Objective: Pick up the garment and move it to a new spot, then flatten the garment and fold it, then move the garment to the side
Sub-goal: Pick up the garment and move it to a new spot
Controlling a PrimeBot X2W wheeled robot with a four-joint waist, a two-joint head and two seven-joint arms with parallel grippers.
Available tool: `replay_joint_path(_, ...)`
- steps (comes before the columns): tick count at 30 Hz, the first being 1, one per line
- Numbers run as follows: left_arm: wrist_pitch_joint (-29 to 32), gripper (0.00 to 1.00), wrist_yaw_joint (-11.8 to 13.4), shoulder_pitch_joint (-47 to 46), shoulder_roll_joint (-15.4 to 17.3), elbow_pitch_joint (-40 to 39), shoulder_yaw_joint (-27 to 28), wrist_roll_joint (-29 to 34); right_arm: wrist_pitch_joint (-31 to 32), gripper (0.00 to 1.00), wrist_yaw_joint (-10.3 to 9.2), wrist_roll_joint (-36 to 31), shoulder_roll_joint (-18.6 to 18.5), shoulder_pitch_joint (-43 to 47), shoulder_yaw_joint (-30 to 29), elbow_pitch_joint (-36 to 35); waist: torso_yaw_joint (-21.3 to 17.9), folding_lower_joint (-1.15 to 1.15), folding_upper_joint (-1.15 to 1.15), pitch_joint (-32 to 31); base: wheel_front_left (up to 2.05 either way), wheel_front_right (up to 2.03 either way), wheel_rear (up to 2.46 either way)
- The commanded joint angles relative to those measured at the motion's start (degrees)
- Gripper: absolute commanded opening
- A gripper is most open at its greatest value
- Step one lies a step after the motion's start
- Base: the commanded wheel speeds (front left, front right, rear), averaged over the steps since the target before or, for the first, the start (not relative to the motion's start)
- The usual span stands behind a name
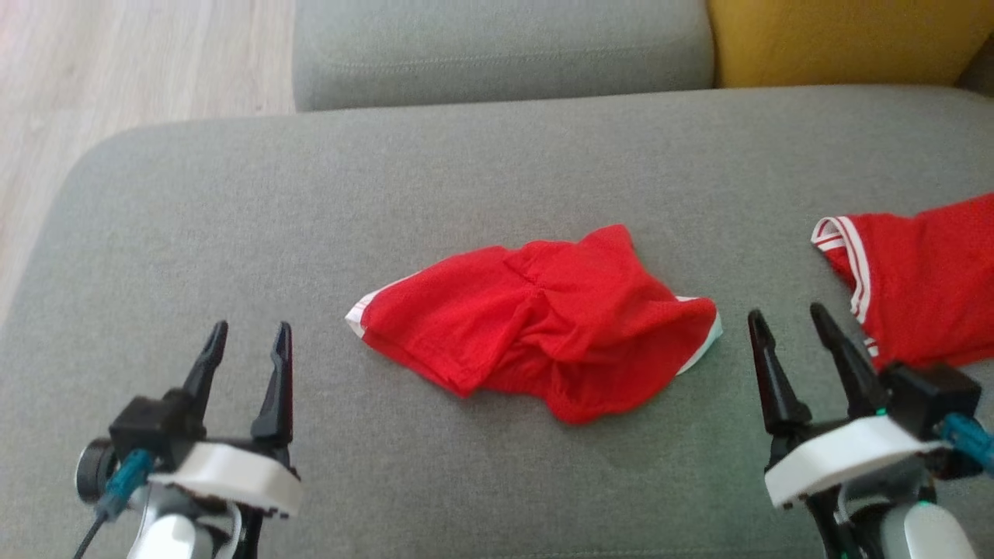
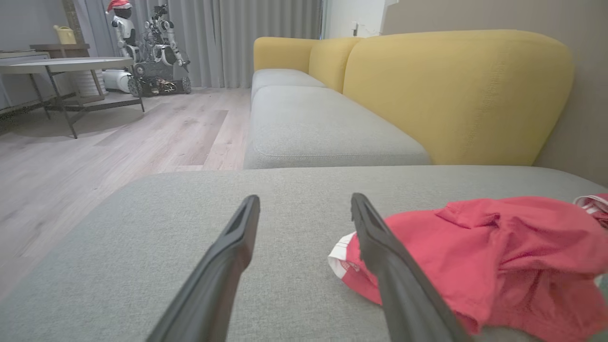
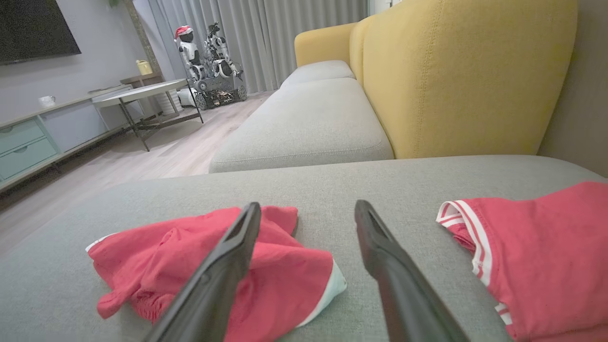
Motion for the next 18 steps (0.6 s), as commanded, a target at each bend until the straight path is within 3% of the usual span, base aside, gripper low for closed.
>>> replay_joint_path(1, 0.4, 1.0, 0.5, -0.8, 1.4, -3.2, 2.7, -0.6, 0.0, 1.0, -0.05, -0.7, -0.9, -0.7, 1.2, -2.4, -0.4, 0.0, 0.0, -0.8, 0.0, 0.0, 0.0)
replay_joint_path(18, 2.4, 1.0, 2.4, 4.4, 1.7, -8.4, 1.9, -0.8, 0.1, 1.0, -0.05, -2.9, -1.6, 0.9, 1.7, -4.3, -1.6, 0.0, 0.0, -2.4, 0.0, 0.0, 0.0)
